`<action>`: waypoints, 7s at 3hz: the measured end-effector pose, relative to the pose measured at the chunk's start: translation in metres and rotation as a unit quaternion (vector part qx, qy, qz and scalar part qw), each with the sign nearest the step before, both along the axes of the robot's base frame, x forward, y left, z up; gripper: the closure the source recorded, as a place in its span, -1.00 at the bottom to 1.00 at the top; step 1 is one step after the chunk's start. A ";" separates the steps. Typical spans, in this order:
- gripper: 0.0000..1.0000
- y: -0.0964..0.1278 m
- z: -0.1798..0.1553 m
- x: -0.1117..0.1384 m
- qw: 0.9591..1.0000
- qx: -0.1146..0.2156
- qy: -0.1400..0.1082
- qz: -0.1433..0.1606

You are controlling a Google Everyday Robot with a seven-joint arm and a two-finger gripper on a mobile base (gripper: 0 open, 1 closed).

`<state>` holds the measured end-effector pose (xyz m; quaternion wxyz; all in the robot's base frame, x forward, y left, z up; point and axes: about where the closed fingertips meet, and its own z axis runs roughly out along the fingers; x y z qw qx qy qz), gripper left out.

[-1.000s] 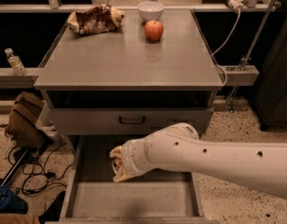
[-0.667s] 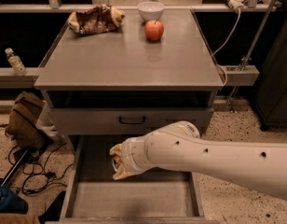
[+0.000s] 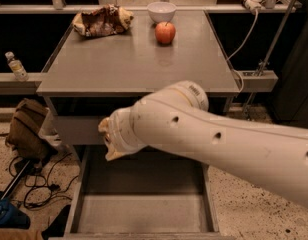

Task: Pick orange can from middle drawer and place on counter

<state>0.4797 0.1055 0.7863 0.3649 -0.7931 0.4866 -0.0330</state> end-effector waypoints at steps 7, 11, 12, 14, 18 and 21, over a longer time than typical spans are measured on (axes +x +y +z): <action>1.00 -0.068 0.127 0.154 0.979 0.062 -0.169 -0.093; 1.00 -0.080 0.095 0.190 0.987 0.067 -0.112 -0.095; 1.00 -0.075 0.085 0.200 0.990 0.066 -0.091 -0.088; 1.00 -0.074 0.069 0.201 0.990 0.078 -0.074 -0.086; -0.76 -0.073 0.069 0.201 0.990 0.078 -0.074 -0.086; -1.00 -0.073 0.077 0.201 0.990 0.078 -0.074 -0.086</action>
Offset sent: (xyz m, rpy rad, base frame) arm 0.0096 0.0117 0.0569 -0.0036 -0.0935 0.0265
